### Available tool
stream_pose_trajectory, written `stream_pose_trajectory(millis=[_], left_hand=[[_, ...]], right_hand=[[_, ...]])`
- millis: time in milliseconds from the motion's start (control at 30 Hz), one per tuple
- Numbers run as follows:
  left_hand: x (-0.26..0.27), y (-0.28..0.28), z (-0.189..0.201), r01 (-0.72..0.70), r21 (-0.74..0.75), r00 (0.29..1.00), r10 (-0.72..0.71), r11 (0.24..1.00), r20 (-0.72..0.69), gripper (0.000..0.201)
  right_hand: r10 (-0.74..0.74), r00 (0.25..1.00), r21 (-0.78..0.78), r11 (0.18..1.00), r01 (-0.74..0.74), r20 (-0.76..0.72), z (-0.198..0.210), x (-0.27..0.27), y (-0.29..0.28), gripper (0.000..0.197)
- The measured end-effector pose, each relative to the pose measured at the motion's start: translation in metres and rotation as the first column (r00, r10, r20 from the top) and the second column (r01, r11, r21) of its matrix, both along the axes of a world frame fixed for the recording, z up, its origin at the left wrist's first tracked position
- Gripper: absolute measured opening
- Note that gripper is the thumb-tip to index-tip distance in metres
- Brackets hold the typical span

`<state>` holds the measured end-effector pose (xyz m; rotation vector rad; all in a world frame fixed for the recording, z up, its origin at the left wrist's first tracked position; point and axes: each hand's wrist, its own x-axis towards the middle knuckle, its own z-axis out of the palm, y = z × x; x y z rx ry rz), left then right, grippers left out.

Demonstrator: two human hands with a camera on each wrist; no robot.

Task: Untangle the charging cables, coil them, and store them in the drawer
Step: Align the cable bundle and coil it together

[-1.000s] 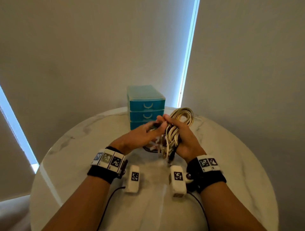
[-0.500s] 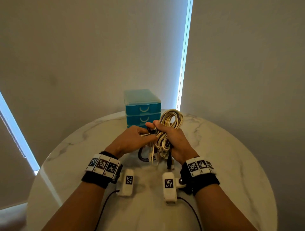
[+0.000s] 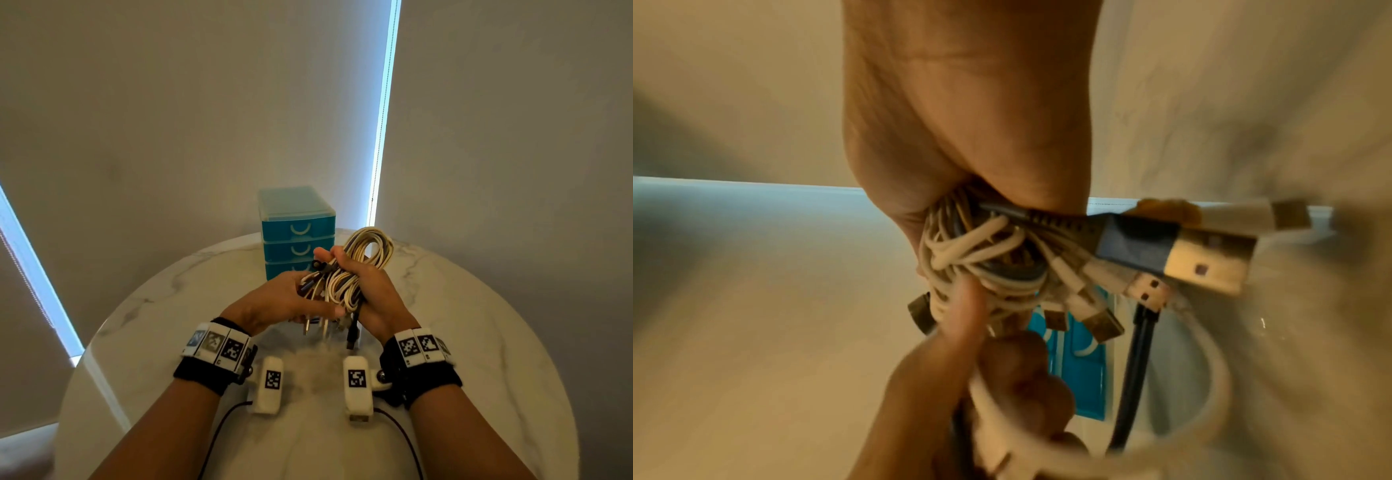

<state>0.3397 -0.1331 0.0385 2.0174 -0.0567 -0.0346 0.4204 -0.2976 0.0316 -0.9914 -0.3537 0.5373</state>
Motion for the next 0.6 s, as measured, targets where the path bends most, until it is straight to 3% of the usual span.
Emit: stream_pose_trajectory(millis=[233, 333, 467, 600], left_hand=[[0.003, 0.012, -0.002, -0.082, 0.01, 0.997, 0.082, 0.997, 0.006, 0.023], [0.003, 0.012, 0.003, -0.111, -0.077, 0.991, 0.116, 0.991, 0.064, 0.024], [0.002, 0.008, 0.004, -0.082, -0.165, 0.994, 0.093, 0.983, 0.058, 0.03], [0.003, 0.004, 0.001, -0.071, -0.179, 0.997, 0.065, 0.981, -0.038, 0.037]], right_hand=[[0.123, 0.989, 0.085, 0.99, -0.115, -0.084, 0.005, -0.001, -0.006, 0.036], [0.091, 0.991, 0.189, 0.979, -0.072, -0.095, 0.007, -0.003, -0.007, 0.049], [-0.039, 0.988, 0.213, 0.975, 0.07, -0.147, 0.002, 0.005, -0.002, 0.037], [-0.306, 0.948, 0.014, 0.951, 0.309, -0.087, 0.004, 0.003, 0.007, 0.027]])
